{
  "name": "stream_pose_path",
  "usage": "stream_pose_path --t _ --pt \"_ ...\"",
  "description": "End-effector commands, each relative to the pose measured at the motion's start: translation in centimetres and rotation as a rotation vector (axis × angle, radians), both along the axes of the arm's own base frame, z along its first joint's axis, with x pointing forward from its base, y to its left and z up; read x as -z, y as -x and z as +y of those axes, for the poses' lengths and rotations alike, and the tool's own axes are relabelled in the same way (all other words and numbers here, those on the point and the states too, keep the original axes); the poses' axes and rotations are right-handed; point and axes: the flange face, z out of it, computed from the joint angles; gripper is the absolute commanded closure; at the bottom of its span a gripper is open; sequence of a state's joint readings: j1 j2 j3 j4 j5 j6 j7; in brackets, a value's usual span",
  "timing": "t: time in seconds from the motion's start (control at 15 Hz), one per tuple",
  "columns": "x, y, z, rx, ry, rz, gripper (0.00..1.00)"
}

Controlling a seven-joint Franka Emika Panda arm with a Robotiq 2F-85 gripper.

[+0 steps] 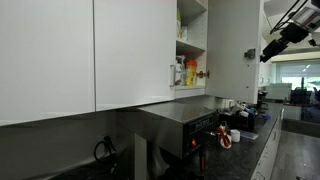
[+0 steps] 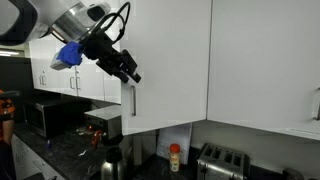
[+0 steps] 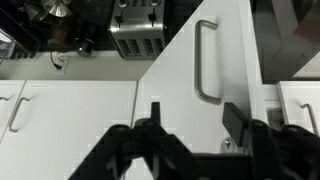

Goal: Open the right cabinet door and take out the sugar bottle, the close the door

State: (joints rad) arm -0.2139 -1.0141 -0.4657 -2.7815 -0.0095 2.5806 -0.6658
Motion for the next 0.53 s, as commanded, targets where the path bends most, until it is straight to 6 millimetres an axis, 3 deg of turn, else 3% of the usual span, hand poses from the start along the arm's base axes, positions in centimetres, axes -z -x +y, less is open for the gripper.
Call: stream_pose_path --t 0.0,0.47 --pt "-0.6 1.2 0.7 0.039 -0.025 0.054 0.03" --pt "-0.6 3.6 3.6 0.030 -0.087 0.223 0.00"
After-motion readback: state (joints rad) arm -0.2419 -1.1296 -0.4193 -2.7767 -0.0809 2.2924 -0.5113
